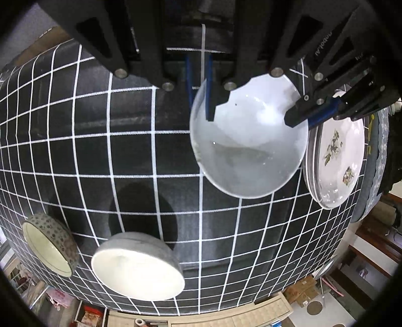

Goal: Organize plates and bowls
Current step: 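Carry the white bowl beside the plate stack and open the left gripper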

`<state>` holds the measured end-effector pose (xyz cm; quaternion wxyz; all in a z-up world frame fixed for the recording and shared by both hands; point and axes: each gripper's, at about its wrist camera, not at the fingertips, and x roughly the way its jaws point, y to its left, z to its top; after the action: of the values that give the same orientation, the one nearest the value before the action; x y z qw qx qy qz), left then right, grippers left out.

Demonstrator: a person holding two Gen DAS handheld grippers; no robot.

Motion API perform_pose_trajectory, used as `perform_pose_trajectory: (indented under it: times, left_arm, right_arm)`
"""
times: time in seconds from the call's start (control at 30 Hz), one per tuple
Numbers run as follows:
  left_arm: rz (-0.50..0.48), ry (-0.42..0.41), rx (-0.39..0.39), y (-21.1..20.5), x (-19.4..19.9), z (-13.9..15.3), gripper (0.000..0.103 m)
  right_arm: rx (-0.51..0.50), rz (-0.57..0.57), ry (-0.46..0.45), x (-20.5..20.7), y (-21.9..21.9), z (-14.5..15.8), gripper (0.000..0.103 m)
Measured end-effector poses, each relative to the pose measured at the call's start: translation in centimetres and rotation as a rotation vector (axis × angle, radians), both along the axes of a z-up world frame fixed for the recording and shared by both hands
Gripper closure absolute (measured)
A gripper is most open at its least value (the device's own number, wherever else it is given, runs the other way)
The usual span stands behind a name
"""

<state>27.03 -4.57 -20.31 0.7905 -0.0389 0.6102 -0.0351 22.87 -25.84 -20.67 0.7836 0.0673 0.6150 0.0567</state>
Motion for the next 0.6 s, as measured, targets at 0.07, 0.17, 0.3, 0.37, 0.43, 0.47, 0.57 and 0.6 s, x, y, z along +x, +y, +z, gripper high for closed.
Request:
perform_pose_trajectory:
  times: [0.07,0.17,0.3,0.37,0.43,0.47,0.57,0.6]
  left_arm:
    - [0.001,0.004,-0.010,0.2,0.0,0.0,0.092]
    - [0.004,0.009,-0.026,0.4,0.1,0.0,0.092]
    - [0.014,0.013,-0.037,0.6,0.1,0.0,0.092]
    - [0.015,-0.005,-0.028,0.8,0.2,0.4,0.092]
    - [0.023,-0.008,-0.034,1.0,0.4,0.7,0.092]
    - [0.032,-0.006,-0.038,1.3,0.6,0.9,0.091]
    - [0.048,-0.016,-0.041,1.9,1.3,1.5,0.085]
    - [0.050,-0.022,-0.041,2.0,1.4,1.8,0.085]
  right_arm:
    - [-0.001,0.002,0.003,0.4,0.4,-0.1,0.091]
    - [-0.001,0.006,0.004,1.2,1.5,-0.5,0.091]
    - [-0.013,0.018,-0.003,1.4,1.7,-0.3,0.090]
    - [-0.010,0.015,-0.007,1.4,1.5,-0.1,0.090]
    - [-0.006,0.018,-0.006,1.4,1.3,0.0,0.090]
    - [-0.009,0.023,0.000,1.4,1.2,0.0,0.087]
    - [-0.054,0.040,0.007,1.7,1.2,0.5,0.074]
    - [-0.072,0.039,-0.005,1.7,1.0,0.9,0.069]
